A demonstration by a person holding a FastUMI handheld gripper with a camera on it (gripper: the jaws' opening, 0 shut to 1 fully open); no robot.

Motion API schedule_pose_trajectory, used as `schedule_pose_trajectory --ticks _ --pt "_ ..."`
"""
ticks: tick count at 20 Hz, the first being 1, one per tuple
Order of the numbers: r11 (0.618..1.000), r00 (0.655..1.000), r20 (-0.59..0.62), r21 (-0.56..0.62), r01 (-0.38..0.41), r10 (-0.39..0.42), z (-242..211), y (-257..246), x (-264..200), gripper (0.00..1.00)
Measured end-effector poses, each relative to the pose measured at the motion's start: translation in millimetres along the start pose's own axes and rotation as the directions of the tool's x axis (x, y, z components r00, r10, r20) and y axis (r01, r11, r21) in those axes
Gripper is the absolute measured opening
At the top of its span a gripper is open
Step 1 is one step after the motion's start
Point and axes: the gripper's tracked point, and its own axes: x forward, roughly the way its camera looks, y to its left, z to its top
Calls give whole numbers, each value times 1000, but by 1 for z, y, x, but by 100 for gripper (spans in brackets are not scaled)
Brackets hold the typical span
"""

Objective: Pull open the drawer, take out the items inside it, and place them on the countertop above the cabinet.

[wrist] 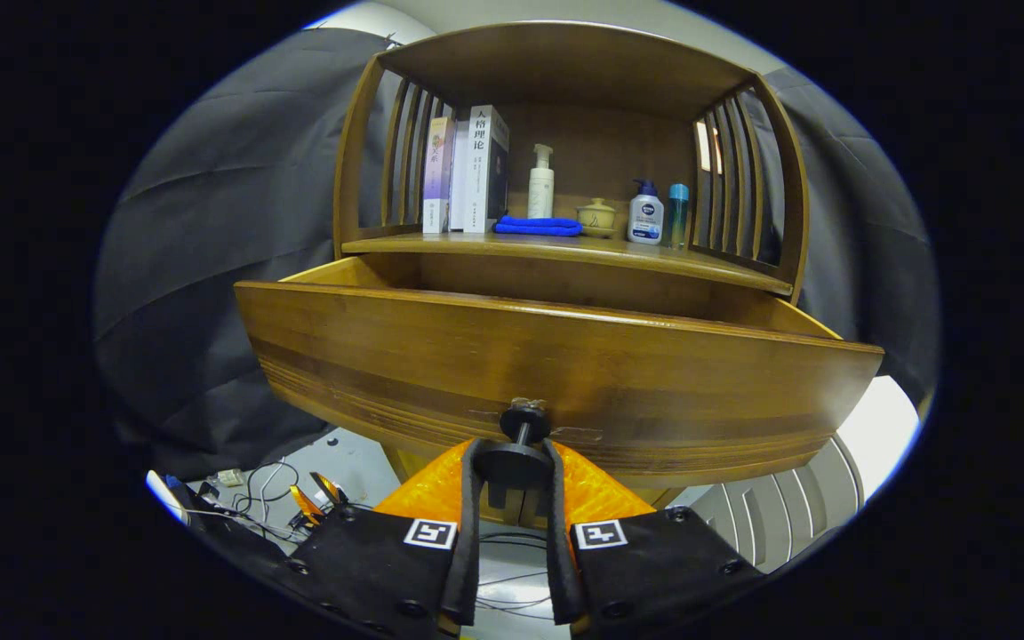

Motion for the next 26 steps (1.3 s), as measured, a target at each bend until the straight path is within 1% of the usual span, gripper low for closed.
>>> schedule_pose_trajectory --ticks 2,4,6,7,8,11,13,16,18,20,23,26 --pt "1000 1000 -2 -4 -7 7 -2 1 -2 34" --pt "1000 1000 -6 -1 -20 20 -1 2 -3 36" --pt "999 999 -6 24 -34 34 -1 1 -6 39" --pt "999 999 6 35 -37 36 2 1 -11 45" --pt "999 999 34 32 -41 40 10 1 -13 48" --pt "997 990 124 -39 -65 69 38 5 -29 63" --pt "995 981 181 -85 -57 72 54 1 -38 73" --pt "992 964 246 -97 -85 106 83 7 -51 88" --pt "992 955 276 -97 -85 109 108 3 -55 98" --pt "993 953 282 -74 -95 112 130 -1 -53 98" --pt "993 960 252 -39 -112 118 152 -12 -42 98" --pt "992 973 191 -14 -126 126 159 -21 -22 98"
